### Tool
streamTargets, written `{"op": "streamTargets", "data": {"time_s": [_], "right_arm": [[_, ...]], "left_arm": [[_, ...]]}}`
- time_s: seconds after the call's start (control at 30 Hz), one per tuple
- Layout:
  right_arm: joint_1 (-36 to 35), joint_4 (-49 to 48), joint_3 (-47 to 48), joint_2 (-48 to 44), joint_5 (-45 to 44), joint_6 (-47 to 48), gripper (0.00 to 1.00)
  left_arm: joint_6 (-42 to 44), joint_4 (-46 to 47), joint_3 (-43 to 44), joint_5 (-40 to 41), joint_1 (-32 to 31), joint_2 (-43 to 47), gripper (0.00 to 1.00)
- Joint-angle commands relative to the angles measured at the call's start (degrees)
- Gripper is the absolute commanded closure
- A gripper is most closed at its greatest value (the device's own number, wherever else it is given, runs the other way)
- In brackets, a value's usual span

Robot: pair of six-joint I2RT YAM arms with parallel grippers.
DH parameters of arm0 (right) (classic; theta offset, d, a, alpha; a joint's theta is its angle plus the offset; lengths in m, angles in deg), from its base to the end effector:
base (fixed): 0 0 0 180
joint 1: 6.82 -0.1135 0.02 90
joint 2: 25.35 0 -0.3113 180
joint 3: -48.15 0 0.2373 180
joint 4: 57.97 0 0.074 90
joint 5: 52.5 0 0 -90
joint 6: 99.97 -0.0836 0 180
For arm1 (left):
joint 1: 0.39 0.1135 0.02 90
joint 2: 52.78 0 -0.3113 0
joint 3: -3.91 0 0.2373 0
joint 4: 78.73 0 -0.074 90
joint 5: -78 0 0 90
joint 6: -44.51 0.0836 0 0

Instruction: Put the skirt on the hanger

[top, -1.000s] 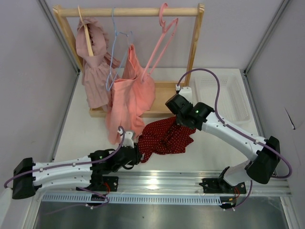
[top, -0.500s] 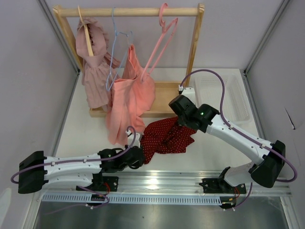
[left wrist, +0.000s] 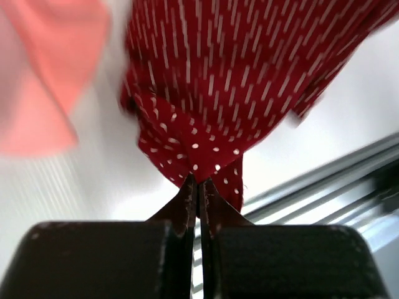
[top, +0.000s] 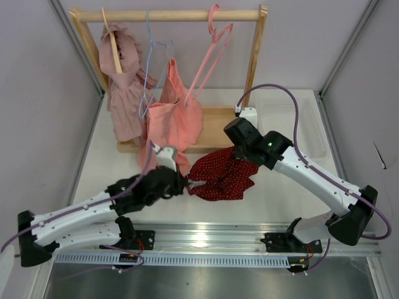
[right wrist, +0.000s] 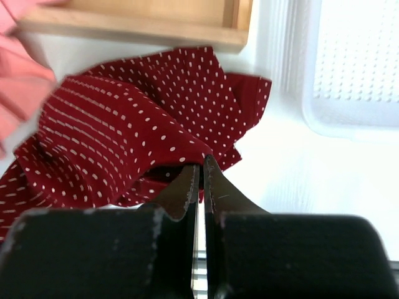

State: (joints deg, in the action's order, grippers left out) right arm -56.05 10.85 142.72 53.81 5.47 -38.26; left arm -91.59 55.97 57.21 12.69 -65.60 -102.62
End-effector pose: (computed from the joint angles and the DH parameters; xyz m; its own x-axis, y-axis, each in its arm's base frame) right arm 0.2142 0.1805 0.3660 -0.6681 -0.1596 -0.7267 -0.1351 0.9865 -0.0925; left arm 0.1021 -0.1377 0.2657 -0.6943 -0.0582 -0.7174 0.2799 0.8964 -0.3436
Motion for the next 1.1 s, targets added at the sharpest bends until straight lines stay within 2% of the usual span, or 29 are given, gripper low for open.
{"op": "streamTargets", "data": {"time_s": [0.0,0.2,0.47,0.77,0.93,1.07], "right_arm": [[1.8,1.8,6.4,-3.8,-2.5,3.9,1.0],[5.9,3.8,14.7,-5.9,-2.2,8.0,1.0],[11.6,3.8,25.8,-8.1,-1.0,15.9,1.0],[15.2,2.8,30.2,-10.7,4.3,20.4,1.0],[15.4,3.4,25.0,-14.8,6.7,17.9,1.0],[15.4,6.1,23.0,-18.2,9.5,16.0,1.0]], "left_arm": [[9.9,-2.6,12.7,-0.4,8.8,3.7,1.0],[19.4,-3.7,30.6,-7.1,20.9,-1.6,1.0],[24.4,-5.1,45.6,-12.9,29.4,-9.0,1.0],[26.4,-7.5,49.1,-17.1,34.7,-10.7,1.0],[27.6,-9.5,48.5,-21.2,35.0,-9.1,1.0],[28.4,-11.3,46.5,-31.2,35.0,-7.0,1.0]]}}
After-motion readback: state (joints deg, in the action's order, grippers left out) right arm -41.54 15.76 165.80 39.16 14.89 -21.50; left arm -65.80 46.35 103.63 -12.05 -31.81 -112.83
